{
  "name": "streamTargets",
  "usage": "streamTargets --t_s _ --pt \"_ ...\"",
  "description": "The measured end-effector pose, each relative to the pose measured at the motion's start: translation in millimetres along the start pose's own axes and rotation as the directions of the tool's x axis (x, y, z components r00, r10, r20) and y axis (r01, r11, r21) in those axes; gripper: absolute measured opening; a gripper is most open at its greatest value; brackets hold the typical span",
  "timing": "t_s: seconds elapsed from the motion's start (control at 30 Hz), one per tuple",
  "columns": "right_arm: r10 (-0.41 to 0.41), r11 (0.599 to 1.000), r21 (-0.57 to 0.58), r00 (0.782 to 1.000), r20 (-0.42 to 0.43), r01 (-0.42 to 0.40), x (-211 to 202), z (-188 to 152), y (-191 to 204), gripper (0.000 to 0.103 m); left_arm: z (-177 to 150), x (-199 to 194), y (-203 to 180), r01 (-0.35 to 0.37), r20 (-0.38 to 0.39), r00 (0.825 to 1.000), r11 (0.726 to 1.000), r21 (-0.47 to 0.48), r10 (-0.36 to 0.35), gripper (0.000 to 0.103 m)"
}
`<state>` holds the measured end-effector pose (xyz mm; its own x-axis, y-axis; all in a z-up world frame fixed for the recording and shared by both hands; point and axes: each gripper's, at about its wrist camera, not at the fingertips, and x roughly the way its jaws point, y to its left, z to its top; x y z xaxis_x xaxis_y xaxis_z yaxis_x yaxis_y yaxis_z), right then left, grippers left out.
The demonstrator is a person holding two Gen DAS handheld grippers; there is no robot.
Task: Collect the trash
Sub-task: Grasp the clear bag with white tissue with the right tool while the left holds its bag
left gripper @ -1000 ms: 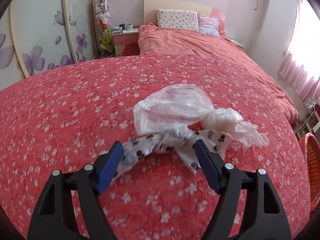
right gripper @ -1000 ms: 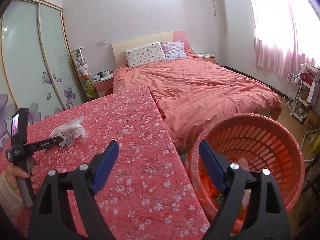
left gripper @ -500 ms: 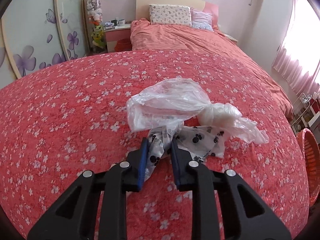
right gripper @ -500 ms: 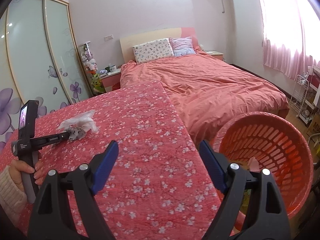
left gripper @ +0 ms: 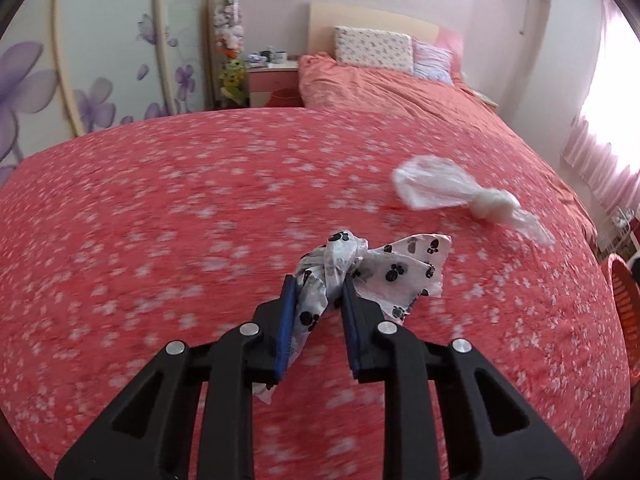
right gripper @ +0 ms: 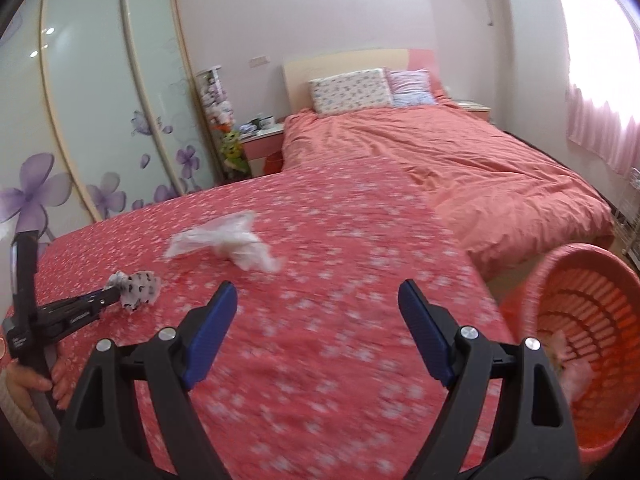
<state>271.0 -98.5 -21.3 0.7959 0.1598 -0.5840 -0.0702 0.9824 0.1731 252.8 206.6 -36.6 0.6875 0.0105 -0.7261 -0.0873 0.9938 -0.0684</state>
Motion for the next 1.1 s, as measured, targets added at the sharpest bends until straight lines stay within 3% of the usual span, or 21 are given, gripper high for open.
streamTargets --t_s 0.37,0.67,0.93,1.1 --pt "0.060 0.994 -0.086 0.994 -0.095 -0.068 96 35 80 0.076 16 -17 36 -0.026 0.073 0.997 0.998 -0.057 0.031 0.022" --pt "0.001 0.985 -0.167 0.983 -0.183 -0.032 136 37 99 0.068 21 -9 47 -0.027 0.078 0.996 0.996 -0.083 0.034 0.022" --pt "-0.030 0.985 -0.172 0.969 -0.246 -0.013 151 27 93 0.032 21 -5 41 -0.017 0.072 0.997 0.996 -0.087 0.023 0.022" --pt "-0.005 0.992 -0.126 0.976 -0.216 -0.023 130 25 78 0.027 21 -6 35 -0.007 0.074 0.997 0.997 -0.083 0.013 0.022"
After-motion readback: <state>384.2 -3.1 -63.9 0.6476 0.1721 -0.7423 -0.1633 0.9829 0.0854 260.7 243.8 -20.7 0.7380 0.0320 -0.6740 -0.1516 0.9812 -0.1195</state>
